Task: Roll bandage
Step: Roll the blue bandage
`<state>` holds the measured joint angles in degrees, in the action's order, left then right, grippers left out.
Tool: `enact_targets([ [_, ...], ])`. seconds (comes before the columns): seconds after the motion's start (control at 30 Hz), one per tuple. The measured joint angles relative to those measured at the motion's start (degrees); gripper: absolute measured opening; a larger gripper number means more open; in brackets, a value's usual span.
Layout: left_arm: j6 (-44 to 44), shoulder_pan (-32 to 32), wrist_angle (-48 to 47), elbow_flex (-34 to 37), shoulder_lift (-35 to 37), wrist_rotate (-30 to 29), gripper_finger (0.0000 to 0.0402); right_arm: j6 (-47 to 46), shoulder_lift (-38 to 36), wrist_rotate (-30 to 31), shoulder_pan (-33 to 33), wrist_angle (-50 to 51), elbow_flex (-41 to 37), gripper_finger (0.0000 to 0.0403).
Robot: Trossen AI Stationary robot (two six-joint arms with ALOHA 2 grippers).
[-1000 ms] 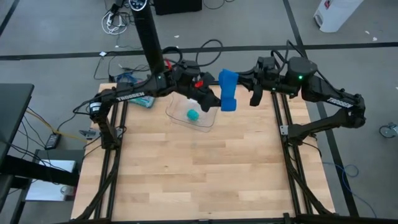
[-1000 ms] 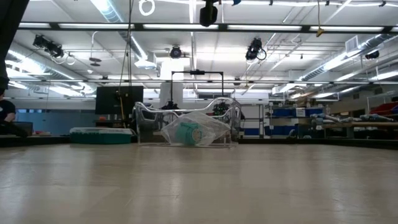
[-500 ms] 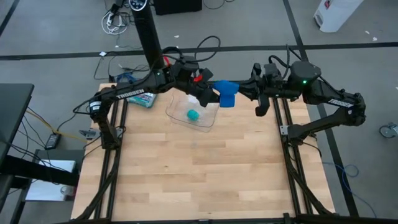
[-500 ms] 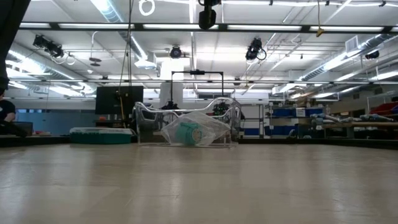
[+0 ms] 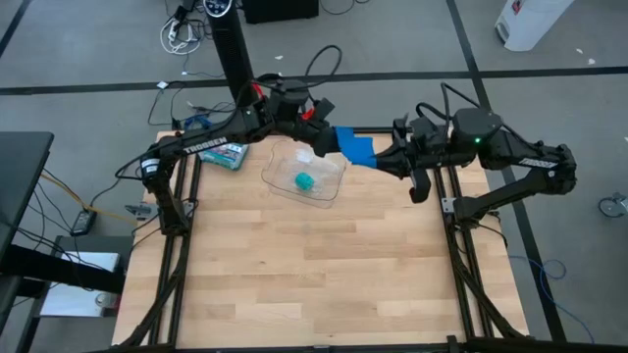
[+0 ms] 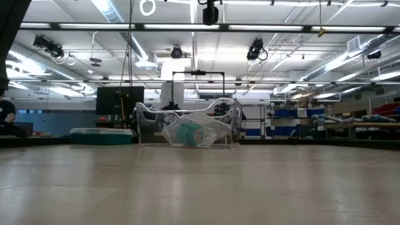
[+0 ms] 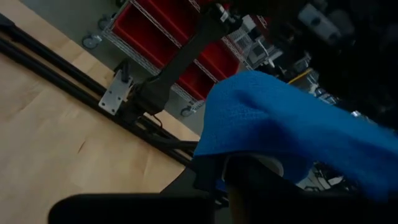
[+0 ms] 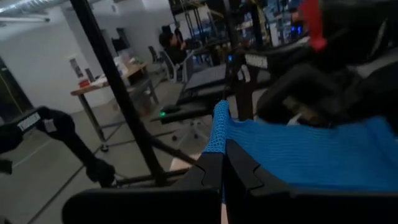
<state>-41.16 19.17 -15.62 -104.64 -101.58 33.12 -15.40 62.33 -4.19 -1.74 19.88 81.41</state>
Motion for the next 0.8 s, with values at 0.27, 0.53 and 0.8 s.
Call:
enact_targets([
  [0.27,-0.5,0.6,0.0,0.0,0.0,0.2,0.0025,-1.5,0.0,0.4,-2.5,5.6,0.0,0.0000],
  [0.53,-2.7,0.6,2.7,0.0,0.0,1.3,0.0025,-1.6,0.0,0.4,-3.1,11.7,0.0,0.0000],
  [0.8,-3.3,0.6,3.7,-1.9,0.0,1.2,0.0025,-1.1,1.1,1.6,-3.0,15.5,0.0,0.0010],
])
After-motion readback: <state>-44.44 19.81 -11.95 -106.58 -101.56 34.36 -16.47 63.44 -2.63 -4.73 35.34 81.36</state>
